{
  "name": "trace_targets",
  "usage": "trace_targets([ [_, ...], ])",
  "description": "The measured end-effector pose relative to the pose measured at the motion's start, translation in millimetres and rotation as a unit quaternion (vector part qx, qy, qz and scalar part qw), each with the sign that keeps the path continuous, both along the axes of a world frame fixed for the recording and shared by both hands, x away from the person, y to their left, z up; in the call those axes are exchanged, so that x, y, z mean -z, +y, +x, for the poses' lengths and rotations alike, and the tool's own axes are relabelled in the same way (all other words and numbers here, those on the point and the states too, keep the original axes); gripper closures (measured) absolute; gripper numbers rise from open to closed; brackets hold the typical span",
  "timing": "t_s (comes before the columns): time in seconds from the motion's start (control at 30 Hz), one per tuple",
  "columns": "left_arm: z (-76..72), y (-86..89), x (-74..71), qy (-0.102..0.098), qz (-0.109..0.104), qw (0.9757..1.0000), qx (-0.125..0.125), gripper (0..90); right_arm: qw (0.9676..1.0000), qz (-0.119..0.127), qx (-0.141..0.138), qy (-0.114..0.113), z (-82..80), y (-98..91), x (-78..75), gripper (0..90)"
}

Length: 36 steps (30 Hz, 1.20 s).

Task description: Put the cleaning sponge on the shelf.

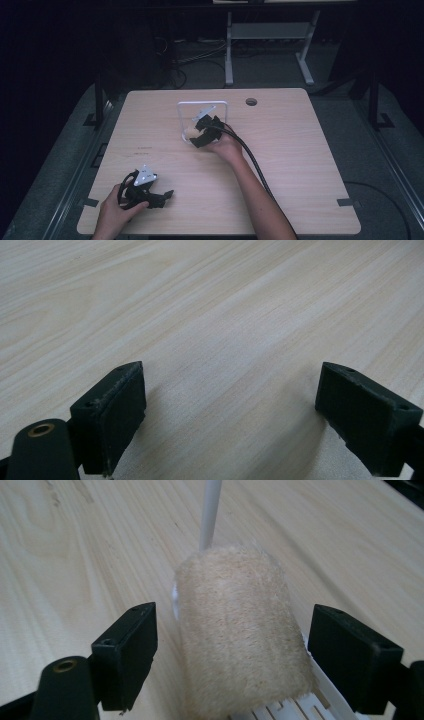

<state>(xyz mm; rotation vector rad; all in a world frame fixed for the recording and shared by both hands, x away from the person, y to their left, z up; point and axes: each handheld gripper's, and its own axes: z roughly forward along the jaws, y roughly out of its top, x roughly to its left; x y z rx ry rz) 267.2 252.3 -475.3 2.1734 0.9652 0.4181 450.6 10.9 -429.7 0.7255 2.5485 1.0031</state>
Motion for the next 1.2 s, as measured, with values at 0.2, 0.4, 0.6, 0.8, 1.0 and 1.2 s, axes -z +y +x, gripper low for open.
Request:
trace_targets([
  [0.2,-0.1,-0.1,0.1,0.000,-0.001,1.0000,0.000,12.1,0.9998,0.017,-0.006,-0.003,-13.5,-8.8,-14.0,22.2],
  [0.4,-0.1,-0.1,0.1,0.001,-0.001,1.0000,0.000,12.1,0.9987,0.045,-0.021,0.004,-27.0,-19.9,-22.6,40.2],
  [0.6,0.0,0.0,0.0,0.000,0.000,1.0000,0.000,12.1,0.9971,0.054,-0.044,0.029,-35.1,-26.0,-19.2,65.0],
  [0.8,0.1,0.1,0.0,-0.001,0.001,1.0000,0.000,12.1,0.9953,0.049,-0.060,0.058,-35.7,-25.0,-8.6,89.3],
  [1.0,0.1,0.1,0.0,-0.001,0.001,1.0000,0.000,12.1,0.9961,0.032,-0.049,0.067,-29.9,-23.3,3.0,90.0],
  [1.2,0.1,0.0,0.0,-0.001,-0.001,1.0000,0.000,12.1,0.9978,0.015,-0.023,0.060,-23.7,-27.8,8.5,89.9],
])
